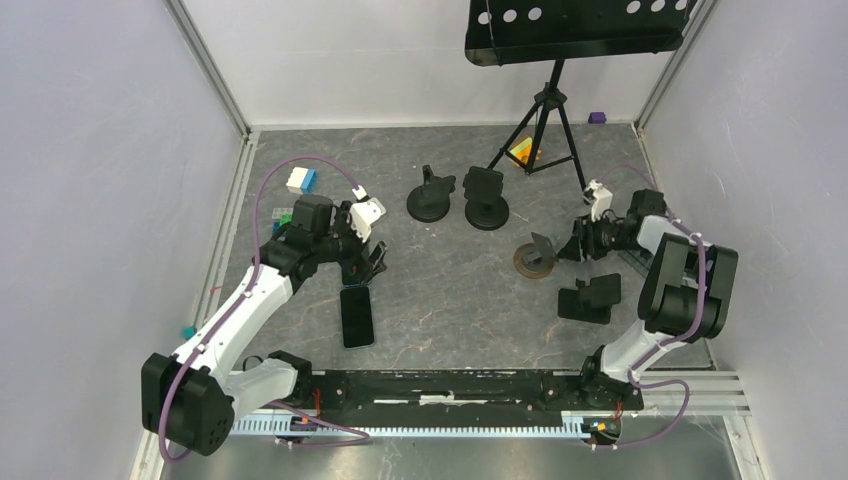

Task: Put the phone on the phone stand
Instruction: Move the phone stand to the center of the board.

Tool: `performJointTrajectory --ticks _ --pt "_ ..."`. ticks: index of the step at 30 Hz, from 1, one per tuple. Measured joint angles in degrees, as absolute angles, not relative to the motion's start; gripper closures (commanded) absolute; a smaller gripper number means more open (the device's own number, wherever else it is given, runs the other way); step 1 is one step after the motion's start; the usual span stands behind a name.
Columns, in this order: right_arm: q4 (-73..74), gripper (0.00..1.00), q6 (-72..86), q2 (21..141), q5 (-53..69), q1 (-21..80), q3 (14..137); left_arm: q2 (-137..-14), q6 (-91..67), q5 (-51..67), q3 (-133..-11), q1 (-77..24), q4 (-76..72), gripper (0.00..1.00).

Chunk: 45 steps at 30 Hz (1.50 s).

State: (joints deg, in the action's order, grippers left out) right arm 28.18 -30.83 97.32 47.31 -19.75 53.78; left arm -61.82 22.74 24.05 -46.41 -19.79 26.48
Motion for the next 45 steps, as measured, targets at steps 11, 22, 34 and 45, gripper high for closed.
performJointTrajectory --ticks 11,22,34,45 --pt "27.4 0.36 -26.6 88.3 46.3 -6.7 43.5 -62.8 22.9 23.6 -46.4 -19.8 26.4 0.00" --pt "25.7 0.30 -24.9 85.1 45.7 2.9 41.6 -71.3 16.0 33.8 -46.7 -24.2 13.7 0.00" --pt "32.4 0.30 -36.4 76.7 42.2 -1.5 47.4 -79.4 1.2 24.0 -47.0 -44.8 -7.2 0.00" --pt "38.7 0.29 -47.9 88.4 43.9 -2.7 59.1 -81.1 -0.8 18.9 -47.0 -45.4 -8.9 0.00"
